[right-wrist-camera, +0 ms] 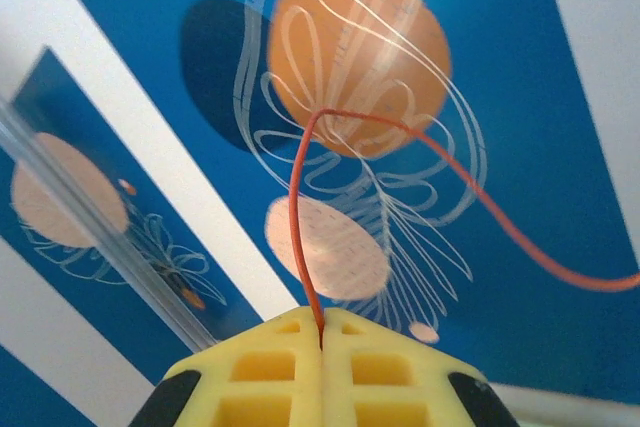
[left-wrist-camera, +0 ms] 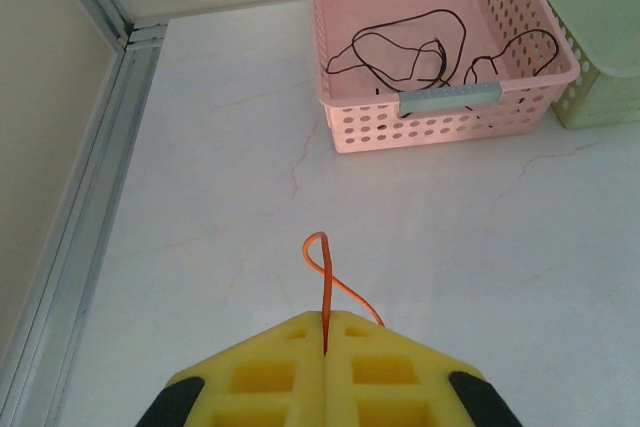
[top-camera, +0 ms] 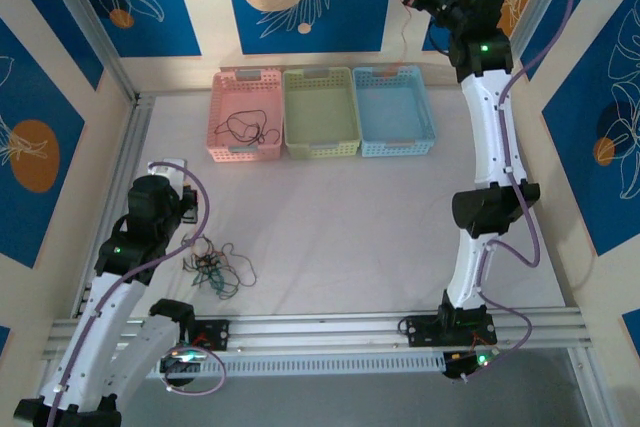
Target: Untangle the cables
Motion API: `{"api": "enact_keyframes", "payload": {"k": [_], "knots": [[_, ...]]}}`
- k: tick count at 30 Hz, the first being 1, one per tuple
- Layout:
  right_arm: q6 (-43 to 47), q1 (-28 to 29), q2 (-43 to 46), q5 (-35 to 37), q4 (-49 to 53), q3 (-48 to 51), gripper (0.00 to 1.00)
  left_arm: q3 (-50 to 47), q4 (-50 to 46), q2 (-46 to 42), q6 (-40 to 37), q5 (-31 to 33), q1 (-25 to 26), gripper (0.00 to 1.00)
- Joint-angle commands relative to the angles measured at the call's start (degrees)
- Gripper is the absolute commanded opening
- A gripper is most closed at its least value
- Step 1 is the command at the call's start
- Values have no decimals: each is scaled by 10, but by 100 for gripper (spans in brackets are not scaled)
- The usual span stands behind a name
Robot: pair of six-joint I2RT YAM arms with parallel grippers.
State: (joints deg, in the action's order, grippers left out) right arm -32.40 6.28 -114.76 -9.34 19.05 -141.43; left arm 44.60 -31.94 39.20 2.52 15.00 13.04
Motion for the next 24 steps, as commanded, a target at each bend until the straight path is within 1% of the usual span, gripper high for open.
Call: {"api": "enact_keyframes", "payload": {"k": [1, 10, 17, 18, 20, 22, 23, 24], "knots": [[0, -7, -3, 23, -14, 59, 0, 4, 14, 0, 0, -6, 4, 0], [-35, -36, -9, 7, -77, 219, 0, 4, 14, 0, 0, -5, 5, 0], [-56, -35, -3, 5, -99, 311, 0, 4, 14, -3, 0, -7, 5, 0], [-61, -32, -2, 12, -96, 324, 2, 4, 14, -3, 0, -6, 5, 0], [-71, -27, -1, 30, -70, 334, 13, 4, 14, -3, 0, -7, 5, 0], [-80, -15, 5, 38, -35, 334, 27, 3, 15, -3, 0, -10, 6, 0], [-76, -7, 10, 51, -16, 331, 34, 3, 15, -3, 0, -12, 7, 0], [-62, 5, 19, 81, 9, 326, 41, 4, 16, -3, 0, -14, 8, 0]]}}
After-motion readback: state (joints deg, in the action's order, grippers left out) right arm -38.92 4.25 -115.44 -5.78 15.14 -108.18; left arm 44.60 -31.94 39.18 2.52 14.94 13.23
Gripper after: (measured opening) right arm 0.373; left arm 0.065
